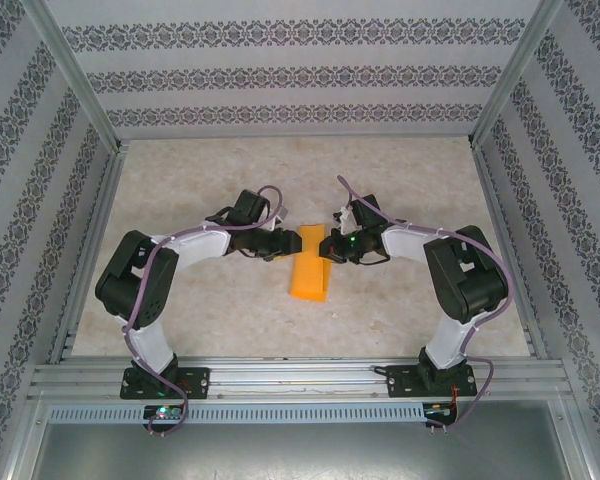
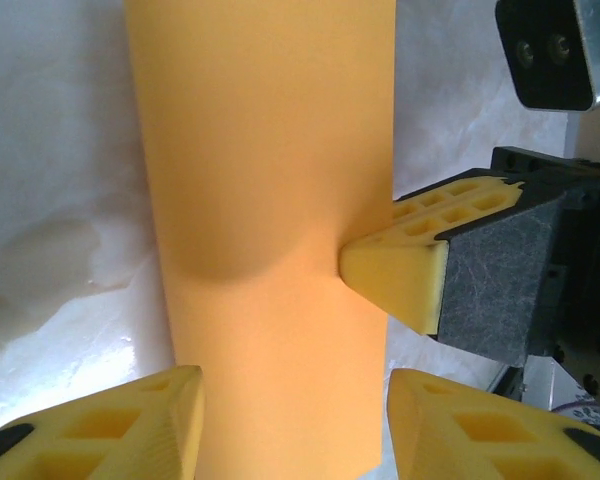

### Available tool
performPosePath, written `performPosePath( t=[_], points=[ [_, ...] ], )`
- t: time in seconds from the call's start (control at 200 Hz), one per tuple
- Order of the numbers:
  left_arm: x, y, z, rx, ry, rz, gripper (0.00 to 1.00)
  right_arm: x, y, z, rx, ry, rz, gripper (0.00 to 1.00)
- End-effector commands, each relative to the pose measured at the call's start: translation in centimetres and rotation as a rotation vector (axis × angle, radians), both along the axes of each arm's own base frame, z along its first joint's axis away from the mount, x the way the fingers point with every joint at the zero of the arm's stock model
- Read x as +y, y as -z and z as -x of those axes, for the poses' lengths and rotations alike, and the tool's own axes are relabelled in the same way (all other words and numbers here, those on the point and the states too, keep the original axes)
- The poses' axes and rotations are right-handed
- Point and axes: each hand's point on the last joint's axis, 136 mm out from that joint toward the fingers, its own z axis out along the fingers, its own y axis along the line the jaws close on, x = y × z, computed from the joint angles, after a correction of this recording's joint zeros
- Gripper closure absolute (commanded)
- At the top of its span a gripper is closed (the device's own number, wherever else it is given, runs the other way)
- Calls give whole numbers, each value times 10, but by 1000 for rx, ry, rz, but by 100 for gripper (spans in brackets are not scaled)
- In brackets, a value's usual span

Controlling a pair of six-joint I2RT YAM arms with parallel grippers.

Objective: Fold a paper plane with a square sheet of paper (fold left side to right side)
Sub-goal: First fold in half a square sheet of paper at the center of the table.

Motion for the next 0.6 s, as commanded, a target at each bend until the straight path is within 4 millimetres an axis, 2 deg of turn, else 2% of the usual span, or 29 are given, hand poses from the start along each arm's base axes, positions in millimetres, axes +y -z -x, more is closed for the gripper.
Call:
performPosePath(
  t=[0.0, 0.445, 0.595],
  points=[
    [7, 21, 15, 52, 11, -69, 48, -4, 9, 2, 18, -11, 46, 100],
    [-15, 37, 6, 98, 59, -51, 48, -5, 15, 5, 28, -8, 61, 100],
    [-20, 43, 7, 117, 71, -65, 50, -6, 16, 6, 31, -8, 66, 97]
  ],
)
